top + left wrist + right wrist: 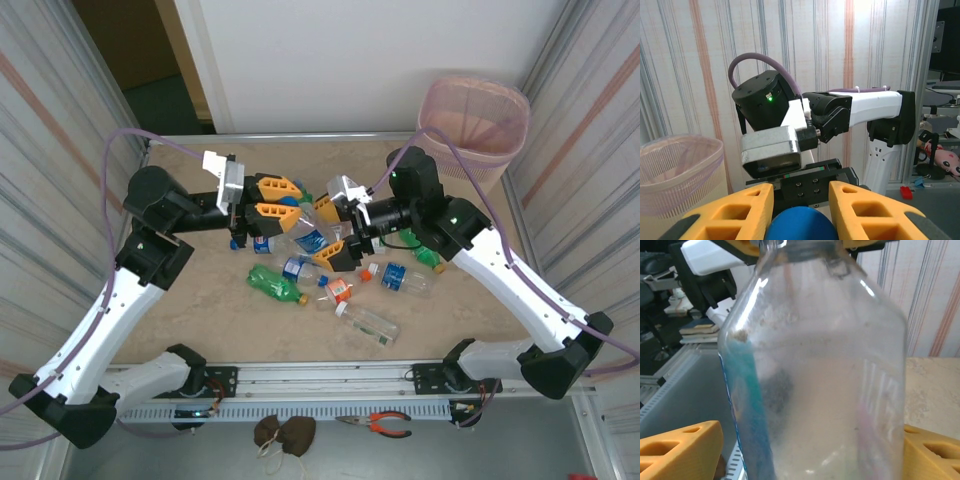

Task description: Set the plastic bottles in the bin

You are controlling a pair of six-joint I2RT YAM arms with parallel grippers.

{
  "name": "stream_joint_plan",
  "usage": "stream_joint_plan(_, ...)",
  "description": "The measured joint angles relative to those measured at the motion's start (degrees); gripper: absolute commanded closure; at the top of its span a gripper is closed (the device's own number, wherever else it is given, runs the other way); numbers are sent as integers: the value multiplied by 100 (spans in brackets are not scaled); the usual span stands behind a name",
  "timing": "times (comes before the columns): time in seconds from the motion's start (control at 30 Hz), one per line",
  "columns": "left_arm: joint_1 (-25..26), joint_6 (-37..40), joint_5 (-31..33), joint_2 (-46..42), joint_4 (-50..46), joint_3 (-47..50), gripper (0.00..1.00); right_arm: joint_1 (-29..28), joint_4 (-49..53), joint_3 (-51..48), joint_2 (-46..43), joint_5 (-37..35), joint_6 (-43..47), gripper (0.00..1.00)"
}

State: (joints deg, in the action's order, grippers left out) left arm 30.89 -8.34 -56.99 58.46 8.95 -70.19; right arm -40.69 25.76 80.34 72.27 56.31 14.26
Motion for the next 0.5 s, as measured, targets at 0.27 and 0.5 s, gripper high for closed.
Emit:
stream_joint_plan(0.27,11,-4,42,0,9,0,100,-13,74,0,7,-116,177,34)
stream_joint_plan(0.5,37,-46,13,-2,9,0,100,-11,87,0,7,-105,227,48)
